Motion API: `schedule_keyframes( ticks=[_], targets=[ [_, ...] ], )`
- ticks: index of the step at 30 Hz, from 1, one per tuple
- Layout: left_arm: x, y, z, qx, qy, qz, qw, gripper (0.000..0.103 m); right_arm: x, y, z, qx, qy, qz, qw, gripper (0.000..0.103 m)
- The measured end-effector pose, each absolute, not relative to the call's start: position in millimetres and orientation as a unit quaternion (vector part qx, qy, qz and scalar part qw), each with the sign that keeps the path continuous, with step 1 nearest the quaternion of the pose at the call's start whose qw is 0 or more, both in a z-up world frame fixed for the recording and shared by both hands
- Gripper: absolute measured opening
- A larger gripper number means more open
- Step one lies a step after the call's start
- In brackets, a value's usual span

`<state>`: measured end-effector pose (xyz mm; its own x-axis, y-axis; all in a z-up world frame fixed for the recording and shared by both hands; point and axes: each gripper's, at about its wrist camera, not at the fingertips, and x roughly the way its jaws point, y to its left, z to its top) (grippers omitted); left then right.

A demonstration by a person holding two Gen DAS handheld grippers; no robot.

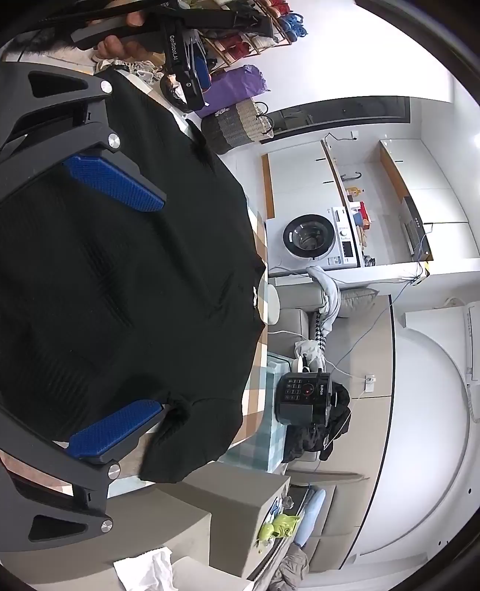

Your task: Fold small clothes

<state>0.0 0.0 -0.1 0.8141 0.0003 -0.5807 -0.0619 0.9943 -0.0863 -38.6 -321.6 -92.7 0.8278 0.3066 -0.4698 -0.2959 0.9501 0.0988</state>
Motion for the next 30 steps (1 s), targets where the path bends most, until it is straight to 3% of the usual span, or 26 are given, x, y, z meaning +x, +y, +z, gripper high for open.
schedule_keyframes(
  ticks=[30],
  targets=[
    [0, 1, -1, -0.051, 0.306, 0.018, 0.950, 0.102, -28, -328, -104, 0.017, 0.265, 0.143, 0.953, 0.103]
  ],
)
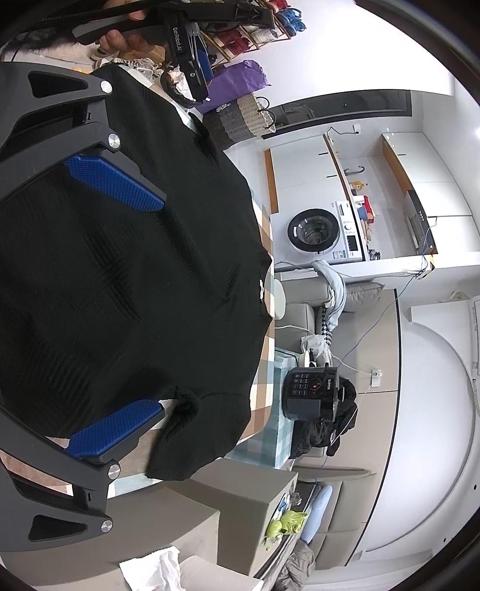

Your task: Fold small clothes

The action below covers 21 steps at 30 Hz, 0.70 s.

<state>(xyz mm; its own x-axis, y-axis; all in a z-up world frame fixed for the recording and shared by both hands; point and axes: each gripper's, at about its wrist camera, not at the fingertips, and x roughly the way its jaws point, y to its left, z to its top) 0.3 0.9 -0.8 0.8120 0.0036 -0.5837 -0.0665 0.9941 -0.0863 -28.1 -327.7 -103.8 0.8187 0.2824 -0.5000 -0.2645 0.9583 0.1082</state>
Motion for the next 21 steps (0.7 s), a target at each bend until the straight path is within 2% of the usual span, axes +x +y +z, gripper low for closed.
schedule_keyframes(
  ticks=[11, 21],
  targets=[
    [43, 32, -26, -0.065, 0.342, 0.034, 0.937, 0.102, 6, -347, -111, 0.069, 0.312, 0.100, 0.942, 0.103],
    [70, 73, -32, -0.095, 0.350, 0.063, 0.930, 0.102, 53, -435, -137, 0.221, 0.358, 0.022, 0.907, 0.103]
  ],
)
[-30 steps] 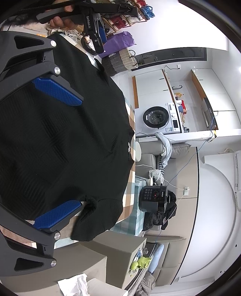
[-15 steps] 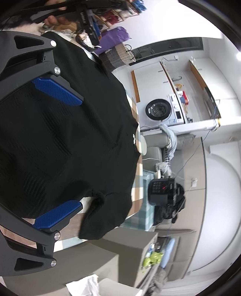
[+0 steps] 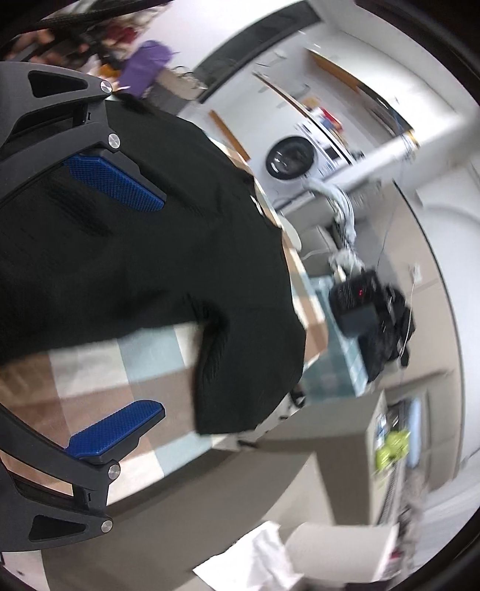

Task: Fold small clothes
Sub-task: 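Grasp the sleeve edge with the right gripper and fold it over the shirt body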

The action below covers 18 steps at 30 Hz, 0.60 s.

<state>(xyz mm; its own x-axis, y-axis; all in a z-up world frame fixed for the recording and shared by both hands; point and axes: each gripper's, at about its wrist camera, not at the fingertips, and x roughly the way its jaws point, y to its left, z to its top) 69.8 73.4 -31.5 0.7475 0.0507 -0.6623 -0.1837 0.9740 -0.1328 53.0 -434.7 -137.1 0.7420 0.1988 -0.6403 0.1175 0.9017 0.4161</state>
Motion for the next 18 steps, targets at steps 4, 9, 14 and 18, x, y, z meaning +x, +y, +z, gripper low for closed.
schedule_keyframes(
  ticks=[4, 9, 14, 18],
  targets=[
    [86, 82, -36, -0.117, 0.327, 0.062, 0.936, 0.102, 77, -471, -150, 0.301, 0.383, 0.013, 0.873, 0.103],
    [100, 86, -43, -0.107, 0.335, 0.076, 0.933, 0.102, 109, -500, -174, 0.365, 0.417, 0.014, 0.832, 0.086],
    [107, 91, -52, -0.097, 0.351, 0.091, 0.927, 0.102, 119, -518, -194, 0.407, 0.424, -0.002, 0.809, 0.083],
    [114, 94, -57, -0.096, 0.354, 0.095, 0.925, 0.102, 127, -528, -194, 0.410, 0.415, -0.020, 0.812, 0.081]
  ],
)
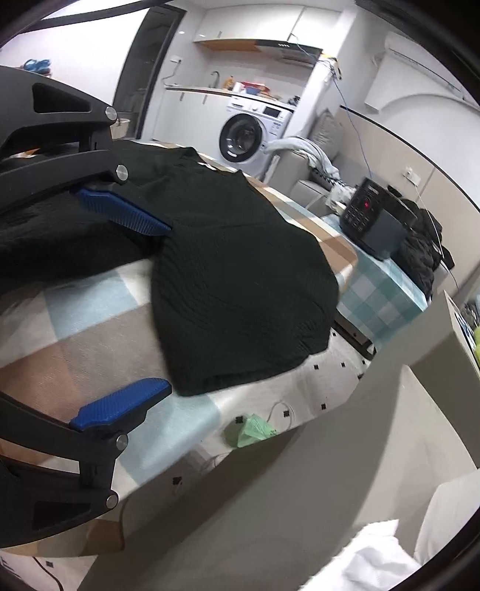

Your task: Fold small clothes

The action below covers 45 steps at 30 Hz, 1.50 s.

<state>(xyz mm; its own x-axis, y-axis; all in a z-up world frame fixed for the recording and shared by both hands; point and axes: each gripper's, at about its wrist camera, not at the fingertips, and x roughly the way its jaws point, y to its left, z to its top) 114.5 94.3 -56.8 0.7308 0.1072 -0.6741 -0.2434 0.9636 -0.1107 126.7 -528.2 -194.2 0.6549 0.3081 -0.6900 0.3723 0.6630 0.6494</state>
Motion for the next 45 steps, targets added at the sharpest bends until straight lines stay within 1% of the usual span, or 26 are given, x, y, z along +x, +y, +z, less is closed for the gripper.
schedule_keyframes(
  ticks=[1, 4, 6, 7, 9, 10, 12, 16, 23, 27, 30, 34, 35, 36, 37, 38, 43, 45],
  targets=[
    [115, 95, -57, -0.098, 0.352, 0.094, 0.926, 0.102, 129, -528, -194, 0.412, 0.414, -0.023, 0.812, 0.081],
    [120, 94, -59, -0.103, 0.352, 0.093, 0.926, 0.102, 134, -529, -193, 0.409, 0.417, -0.036, 0.811, 0.070],
    [122, 94, -59, -0.102, 0.350, 0.092, 0.927, 0.102, 141, -530, -194, 0.397, 0.421, -0.047, 0.814, 0.056],
    [122, 95, -60, -0.098, 0.351, 0.093, 0.927, 0.102, 142, -530, -194, 0.391, 0.423, -0.056, 0.816, 0.052],
    [123, 95, -60, -0.094, 0.355, 0.094, 0.925, 0.102, 148, -532, -194, 0.378, 0.434, -0.083, 0.814, 0.026],
    [123, 94, -60, -0.095, 0.357, 0.094, 0.925, 0.102, 149, -533, -194, 0.371, 0.438, -0.091, 0.814, 0.024],
    [124, 94, -61, -0.096, 0.358, 0.094, 0.924, 0.102, 150, -535, -192, 0.359, 0.437, -0.107, 0.818, 0.013],
    [120, 96, -60, -0.091, 0.361, 0.099, 0.923, 0.102, 152, -532, -177, 0.327, 0.424, -0.110, 0.837, 0.010],
    [114, 100, -57, -0.089, 0.357, 0.102, 0.924, 0.102, 161, -499, -121, 0.226, 0.380, -0.081, 0.893, 0.009],
    [112, 103, -57, -0.094, 0.353, 0.108, 0.925, 0.102, 178, -451, -81, 0.155, 0.342, 0.012, 0.927, 0.009],
    [107, 106, -55, -0.100, 0.349, 0.114, 0.925, 0.102, 196, -399, -67, 0.101, 0.352, 0.101, 0.925, 0.009],
    [98, 111, -53, -0.101, 0.344, 0.122, 0.926, 0.102, 203, -331, -83, 0.032, 0.404, 0.209, 0.890, 0.010],
    [96, 113, -54, -0.101, 0.344, 0.124, 0.925, 0.102, 203, -320, -92, 0.021, 0.422, 0.217, 0.880, 0.013],
    [95, 115, -54, -0.103, 0.345, 0.125, 0.925, 0.102, 203, -315, -100, 0.016, 0.435, 0.221, 0.873, 0.021],
    [95, 117, -55, -0.106, 0.344, 0.127, 0.924, 0.102, 203, -312, -108, 0.015, 0.446, 0.222, 0.867, 0.027],
    [94, 119, -55, -0.108, 0.343, 0.128, 0.924, 0.102, 203, -313, -115, 0.019, 0.451, 0.222, 0.864, 0.029],
    [97, 137, -59, -0.136, 0.344, 0.141, 0.918, 0.102, 207, -337, -138, 0.064, 0.479, 0.176, 0.858, 0.029],
    [97, 147, -61, -0.149, 0.344, 0.146, 0.916, 0.102, 211, -334, -151, 0.062, 0.501, 0.171, 0.846, 0.029]
  ],
)
